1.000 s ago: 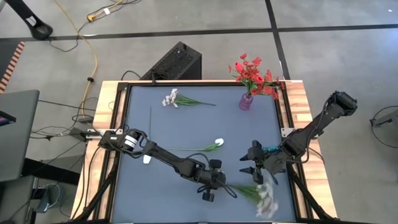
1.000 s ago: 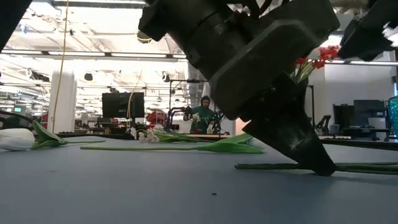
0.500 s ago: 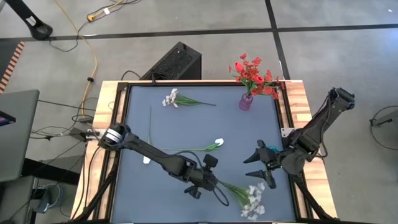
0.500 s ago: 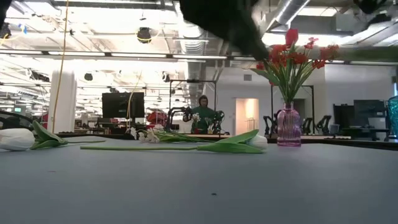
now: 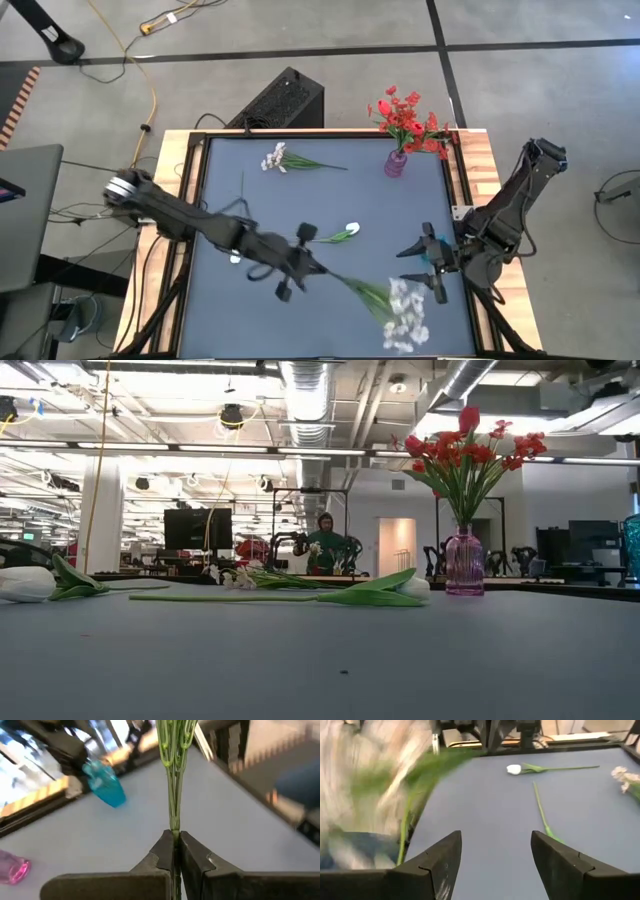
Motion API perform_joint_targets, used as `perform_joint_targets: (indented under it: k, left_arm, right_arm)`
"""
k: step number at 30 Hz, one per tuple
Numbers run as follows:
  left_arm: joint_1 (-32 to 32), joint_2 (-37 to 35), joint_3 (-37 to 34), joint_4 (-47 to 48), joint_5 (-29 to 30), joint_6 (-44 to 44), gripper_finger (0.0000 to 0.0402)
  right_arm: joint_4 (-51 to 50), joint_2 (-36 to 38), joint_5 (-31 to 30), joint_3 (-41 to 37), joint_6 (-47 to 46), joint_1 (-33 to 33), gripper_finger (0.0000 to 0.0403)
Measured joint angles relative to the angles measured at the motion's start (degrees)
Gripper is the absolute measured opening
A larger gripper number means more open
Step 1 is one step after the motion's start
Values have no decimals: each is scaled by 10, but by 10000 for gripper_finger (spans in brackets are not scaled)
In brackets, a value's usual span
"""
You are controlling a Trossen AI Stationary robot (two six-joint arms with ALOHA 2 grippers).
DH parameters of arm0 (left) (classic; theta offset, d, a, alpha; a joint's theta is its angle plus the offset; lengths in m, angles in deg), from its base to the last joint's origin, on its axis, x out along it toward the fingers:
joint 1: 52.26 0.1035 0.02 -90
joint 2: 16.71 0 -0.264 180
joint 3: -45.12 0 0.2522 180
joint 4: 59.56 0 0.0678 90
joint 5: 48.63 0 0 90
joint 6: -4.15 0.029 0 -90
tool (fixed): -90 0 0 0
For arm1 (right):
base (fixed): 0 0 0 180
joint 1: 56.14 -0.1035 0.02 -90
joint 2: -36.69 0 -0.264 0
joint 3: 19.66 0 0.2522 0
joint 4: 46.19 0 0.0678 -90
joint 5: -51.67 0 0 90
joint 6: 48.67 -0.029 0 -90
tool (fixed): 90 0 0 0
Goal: Sort flowers into vase by color
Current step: Put the bottom white flowers into the blue vase
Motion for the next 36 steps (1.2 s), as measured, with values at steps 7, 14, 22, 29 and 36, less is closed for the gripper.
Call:
perform_joint_targets:
  k: [7,14,22,29,36]
  left_arm:
    - [19,-104,-161,-289,-60,-44,0]
    - [48,-58,-188,-521,-100,-100,0]
    - [70,58,-126,-608,-80,-139,0]
    - [72,89,-55,-579,-86,-131,0]
    - [72,90,-24,-545,-80,-121,0]
  right_arm:
    - [12,-1,-37,0,-2,21,265]
    - [190,-48,-53,0,129,88,265]
    - [502,-112,46,0,372,120,265]
    - [514,-117,47,0,401,128,265]
    - [532,-116,56,0,395,152,265]
